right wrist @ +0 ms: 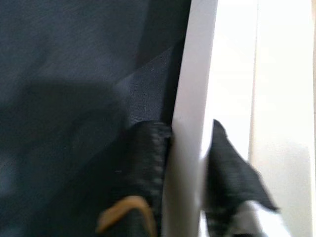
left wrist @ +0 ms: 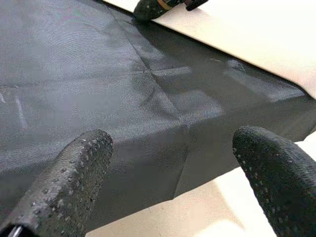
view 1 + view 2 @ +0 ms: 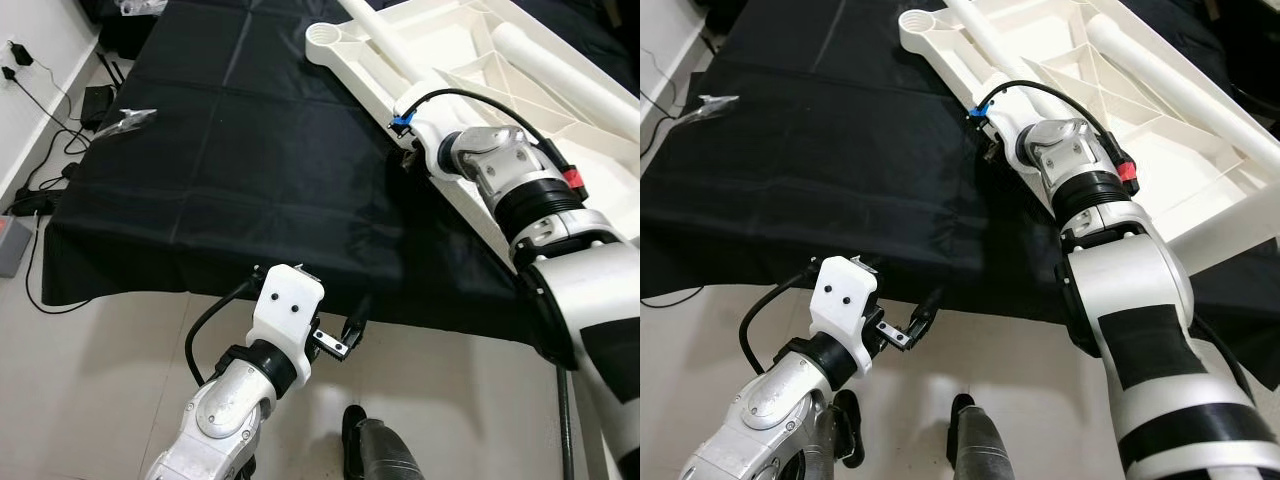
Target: Building children table
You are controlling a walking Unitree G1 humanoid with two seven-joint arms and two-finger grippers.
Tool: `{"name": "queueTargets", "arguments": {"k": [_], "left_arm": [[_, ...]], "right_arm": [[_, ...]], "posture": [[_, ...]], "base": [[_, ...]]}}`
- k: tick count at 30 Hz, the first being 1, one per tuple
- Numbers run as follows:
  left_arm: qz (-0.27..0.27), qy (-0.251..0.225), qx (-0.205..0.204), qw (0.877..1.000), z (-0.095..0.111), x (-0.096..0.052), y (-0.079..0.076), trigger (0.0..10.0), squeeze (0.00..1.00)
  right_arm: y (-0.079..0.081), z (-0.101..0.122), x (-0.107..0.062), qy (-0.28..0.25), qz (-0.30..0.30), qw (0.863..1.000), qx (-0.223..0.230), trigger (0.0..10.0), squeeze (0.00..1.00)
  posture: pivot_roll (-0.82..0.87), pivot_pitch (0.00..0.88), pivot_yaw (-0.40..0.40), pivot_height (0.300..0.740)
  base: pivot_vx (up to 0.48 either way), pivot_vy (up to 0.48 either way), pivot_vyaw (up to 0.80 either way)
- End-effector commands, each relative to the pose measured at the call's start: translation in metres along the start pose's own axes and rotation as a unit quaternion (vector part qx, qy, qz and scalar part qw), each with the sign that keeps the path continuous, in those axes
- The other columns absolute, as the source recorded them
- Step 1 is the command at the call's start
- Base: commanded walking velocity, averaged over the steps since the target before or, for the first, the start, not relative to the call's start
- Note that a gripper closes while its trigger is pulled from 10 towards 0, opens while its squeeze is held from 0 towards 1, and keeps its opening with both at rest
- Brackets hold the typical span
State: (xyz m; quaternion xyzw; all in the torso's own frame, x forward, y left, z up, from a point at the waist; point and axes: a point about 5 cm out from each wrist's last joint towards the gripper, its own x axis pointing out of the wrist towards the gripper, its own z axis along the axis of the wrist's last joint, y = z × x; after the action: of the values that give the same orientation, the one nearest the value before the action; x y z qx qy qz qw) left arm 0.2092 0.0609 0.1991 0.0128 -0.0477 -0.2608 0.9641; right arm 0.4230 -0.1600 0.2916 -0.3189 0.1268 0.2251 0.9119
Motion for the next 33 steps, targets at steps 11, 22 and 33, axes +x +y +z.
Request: {"name": "queueTargets", "arguments": {"k": [11, 22, 33], "left_arm": [[0.011, 0.000, 0.001, 1.000, 0.001, 0.002, 0.002, 10.0, 0.00], [0.018, -0.003, 0.011, 1.000, 0.001, 0.005, 0.008, 10.0, 0.00], [0.022, -0.002, 0.014, 1.000, 0.000, 0.006, 0.011, 10.0, 0.00]], "right_arm": [[0.028, 0.012, -0.001, -0.072, 0.206, 0.972, -0.089, 0.0, 0.00], [0.050, 0.034, -0.017, -0.202, 0.356, 0.898, -0.160, 0.0, 0.00], [0.060, 0.020, -0.019, -0.167, 0.388, 0.862, -0.280, 0.0, 0.00]], "posture": [[0.06, 0.397, -0.109, 0.740], [0.06, 0.396, -0.099, 0.740], [0.06, 0.389, -0.096, 0.740]], "base": [[0.000, 0.000, 0.00], [0.000, 0.000, 0.00], [0.000, 0.000, 0.00]]}}
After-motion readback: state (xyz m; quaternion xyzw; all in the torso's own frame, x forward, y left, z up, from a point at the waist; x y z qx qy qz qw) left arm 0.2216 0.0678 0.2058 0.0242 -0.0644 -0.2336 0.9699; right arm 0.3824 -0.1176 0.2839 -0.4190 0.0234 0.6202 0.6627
